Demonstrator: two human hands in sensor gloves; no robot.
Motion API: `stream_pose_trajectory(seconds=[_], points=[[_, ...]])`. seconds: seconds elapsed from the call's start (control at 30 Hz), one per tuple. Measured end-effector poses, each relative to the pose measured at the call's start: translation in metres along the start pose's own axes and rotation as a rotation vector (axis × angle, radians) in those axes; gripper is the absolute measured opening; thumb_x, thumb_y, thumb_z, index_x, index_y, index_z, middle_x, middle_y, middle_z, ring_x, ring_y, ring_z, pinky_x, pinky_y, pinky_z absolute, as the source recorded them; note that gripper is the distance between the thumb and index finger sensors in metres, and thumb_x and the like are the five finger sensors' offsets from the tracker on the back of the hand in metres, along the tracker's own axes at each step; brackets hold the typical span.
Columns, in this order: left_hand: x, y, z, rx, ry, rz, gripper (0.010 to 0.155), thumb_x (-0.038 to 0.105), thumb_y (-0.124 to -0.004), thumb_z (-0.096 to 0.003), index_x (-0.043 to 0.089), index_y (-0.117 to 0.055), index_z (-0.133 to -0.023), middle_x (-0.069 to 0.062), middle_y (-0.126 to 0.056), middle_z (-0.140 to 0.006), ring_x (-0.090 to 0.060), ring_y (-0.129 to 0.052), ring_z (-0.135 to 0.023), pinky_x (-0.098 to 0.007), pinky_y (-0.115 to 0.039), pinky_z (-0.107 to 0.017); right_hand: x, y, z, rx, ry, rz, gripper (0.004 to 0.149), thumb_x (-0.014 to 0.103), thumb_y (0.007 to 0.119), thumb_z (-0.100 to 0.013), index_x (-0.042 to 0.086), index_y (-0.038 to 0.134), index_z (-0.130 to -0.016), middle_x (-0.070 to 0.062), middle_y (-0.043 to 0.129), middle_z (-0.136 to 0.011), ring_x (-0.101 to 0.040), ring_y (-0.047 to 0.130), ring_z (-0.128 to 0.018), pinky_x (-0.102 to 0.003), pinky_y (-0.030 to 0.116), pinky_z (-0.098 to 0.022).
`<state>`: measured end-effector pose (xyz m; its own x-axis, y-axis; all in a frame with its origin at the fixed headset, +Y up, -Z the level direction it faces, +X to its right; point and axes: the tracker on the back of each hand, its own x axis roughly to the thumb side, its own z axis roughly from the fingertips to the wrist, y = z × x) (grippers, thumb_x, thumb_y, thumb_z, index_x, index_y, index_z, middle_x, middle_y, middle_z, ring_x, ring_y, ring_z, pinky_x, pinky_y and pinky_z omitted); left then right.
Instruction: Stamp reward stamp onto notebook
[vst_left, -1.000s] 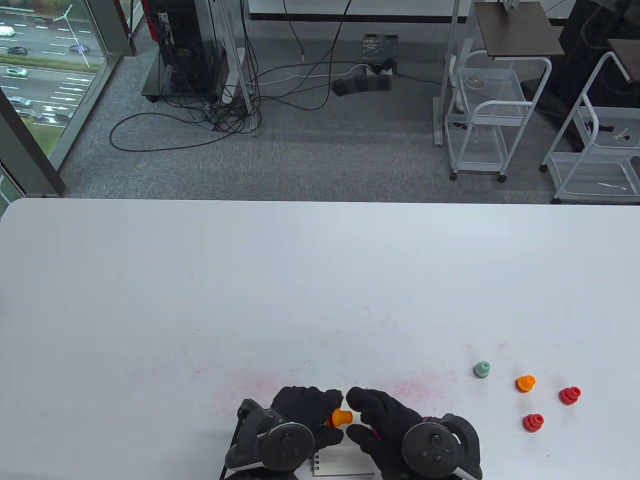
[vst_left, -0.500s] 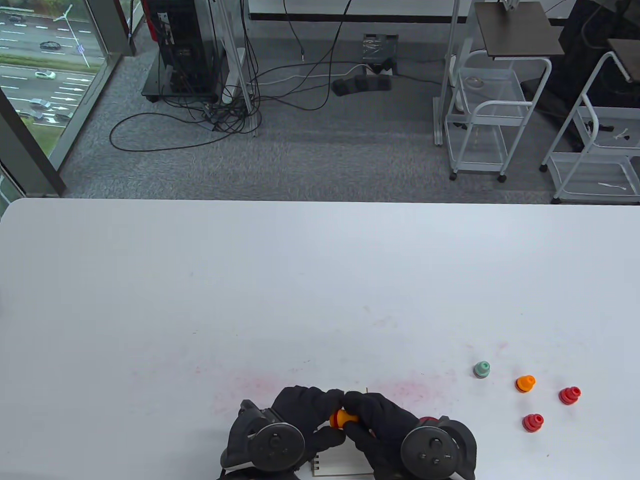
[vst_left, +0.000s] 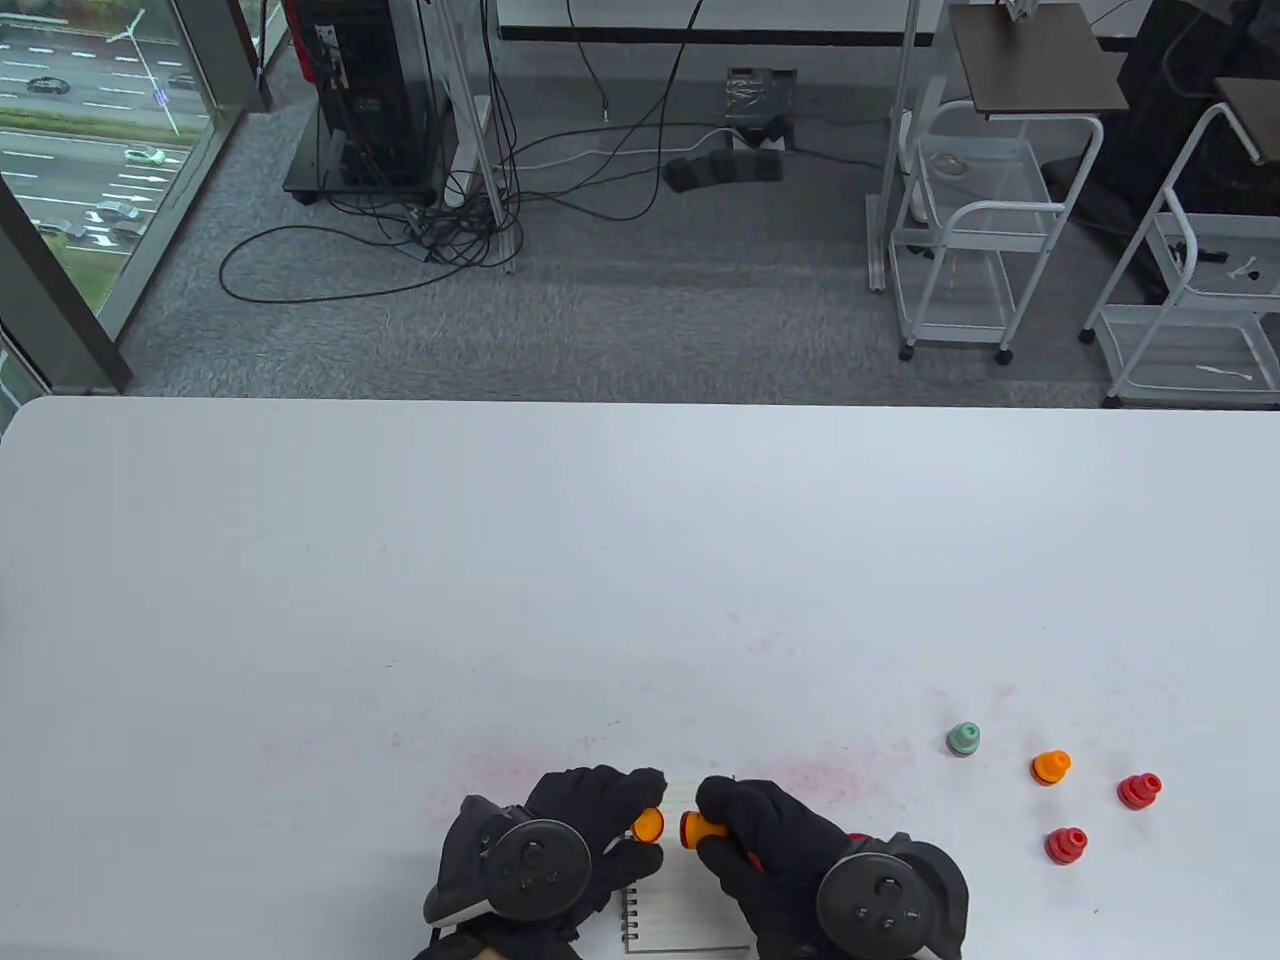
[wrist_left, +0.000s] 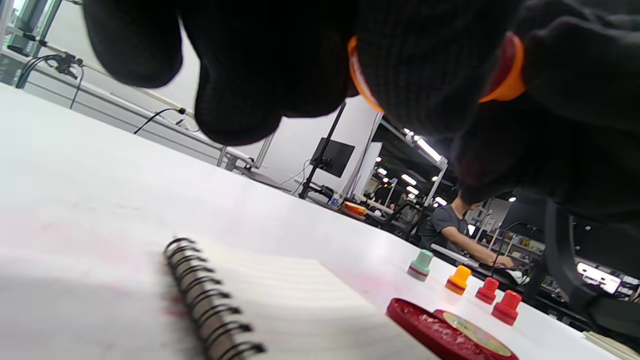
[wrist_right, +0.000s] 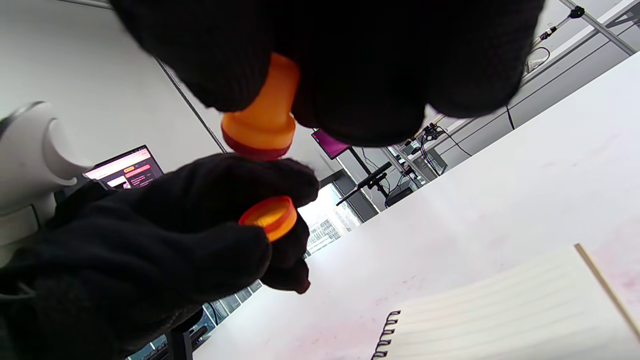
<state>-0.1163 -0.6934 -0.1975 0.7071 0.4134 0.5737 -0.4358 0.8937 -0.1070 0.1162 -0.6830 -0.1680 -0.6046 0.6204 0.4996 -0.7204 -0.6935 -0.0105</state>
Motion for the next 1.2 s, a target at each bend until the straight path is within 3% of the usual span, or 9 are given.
stream_pose_trajectory(seconds=[0.17,0.43,0.97,1.2], points=[[-0.017,-0.005,0.000,-0.214,0.120,-0.063,0.065,0.040,-0.089,-0.0401,0.025,-0.076,-0.102,-0.003,-0.082,-0.097,-0.034,-0.082,-0.090,-0.062,-0.066,-0.071,-0.003,-0.003,0.000,-0.008,0.009,-0.005,0.049,0.031,0.084,-0.044,0.016,0.072,-0.089,-0.011,0.087,-0.079,-0.026,0.097,-0.054,-0.047,0.087,-0.043],[-0.036,-0.018,0.003,-0.402,0.246,-0.179,0.066,0.039,-0.087,-0.0424,0.029,-0.072,-0.106,-0.016,-0.056,-0.116,-0.045,-0.062,-0.100,-0.064,-0.056,-0.073,-0.004,-0.004,0.000,0.008,0.019,0.015,0.049,0.030,0.083,-0.044,0.017,0.072,-0.089,-0.012,0.087,-0.080,-0.027,0.097,-0.054,-0.048,0.087,-0.043],[-0.040,-0.028,0.001,-0.505,0.250,-0.188,0.074,0.040,-0.086,-0.0426,0.023,-0.063,-0.110,-0.020,-0.048,-0.117,-0.046,-0.056,-0.101,-0.062,-0.054,-0.074,-0.008,-0.009,0.000,0.016,0.035,0.062,0.049,0.029,0.084,-0.044,0.017,0.072,-0.089,-0.012,0.087,-0.080,-0.027,0.097,-0.053,-0.047,0.086,-0.042],[-0.040,-0.012,0.005,-0.415,0.225,-0.148,0.079,0.049,-0.082,-0.0433,0.019,-0.058,-0.113,-0.020,-0.048,-0.117,-0.045,-0.056,-0.102,-0.063,-0.054,-0.074,-0.014,-0.024,0.000,-0.042,0.067,0.095,0.048,0.030,0.085,-0.042,0.016,0.076,-0.087,-0.013,0.090,-0.077,-0.027,0.099,-0.049,-0.046,0.088,-0.040]])
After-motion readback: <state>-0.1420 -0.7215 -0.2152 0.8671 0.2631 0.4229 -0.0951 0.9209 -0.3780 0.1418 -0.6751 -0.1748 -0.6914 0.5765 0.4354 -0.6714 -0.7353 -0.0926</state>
